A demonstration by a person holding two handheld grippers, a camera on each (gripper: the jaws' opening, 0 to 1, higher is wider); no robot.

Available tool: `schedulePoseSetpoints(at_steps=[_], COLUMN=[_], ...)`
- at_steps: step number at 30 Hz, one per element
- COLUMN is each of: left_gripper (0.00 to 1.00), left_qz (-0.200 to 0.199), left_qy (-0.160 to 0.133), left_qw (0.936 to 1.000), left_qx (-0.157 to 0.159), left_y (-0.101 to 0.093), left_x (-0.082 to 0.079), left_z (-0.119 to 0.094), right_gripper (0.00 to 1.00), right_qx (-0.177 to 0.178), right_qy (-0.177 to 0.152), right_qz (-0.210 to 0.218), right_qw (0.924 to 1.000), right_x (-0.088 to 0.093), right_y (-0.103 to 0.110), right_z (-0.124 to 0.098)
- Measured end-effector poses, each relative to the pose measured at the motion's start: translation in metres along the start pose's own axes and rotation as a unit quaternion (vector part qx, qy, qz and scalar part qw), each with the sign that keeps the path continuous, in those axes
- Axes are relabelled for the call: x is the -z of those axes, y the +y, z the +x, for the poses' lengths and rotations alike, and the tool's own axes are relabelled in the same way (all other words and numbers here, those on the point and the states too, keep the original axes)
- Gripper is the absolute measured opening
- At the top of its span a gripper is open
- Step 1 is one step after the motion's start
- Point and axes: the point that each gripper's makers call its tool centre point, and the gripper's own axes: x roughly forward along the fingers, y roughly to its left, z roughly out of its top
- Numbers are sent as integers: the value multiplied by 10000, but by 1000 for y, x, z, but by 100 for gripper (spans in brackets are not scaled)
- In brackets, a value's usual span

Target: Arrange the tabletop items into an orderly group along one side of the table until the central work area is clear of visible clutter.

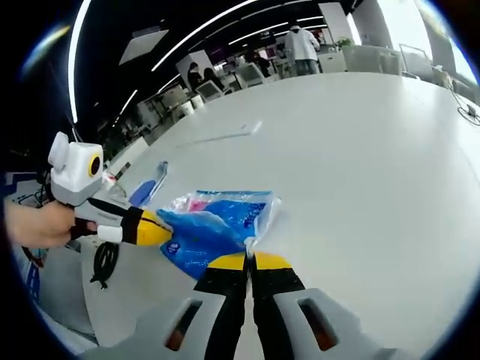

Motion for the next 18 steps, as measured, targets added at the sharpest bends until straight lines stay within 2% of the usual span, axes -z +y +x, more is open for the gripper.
schedulePoseSetpoints(at_steps=[6, 18], left_gripper=[0, 0], left_qz=[-8, -141], left_qy=[0, -61], left_qw=[10000, 9999], left_qx=[-33, -60], left_y=[3, 5], left_x=[1, 1], left_z=[2, 4], right_gripper=[0, 0], right_qx=[21, 7], right_qy=[75, 116], right_qz=[-47, -115], right_qw=[10000, 9999], right_x=[6, 5], right_y=[-1, -2], right_z=[4, 6])
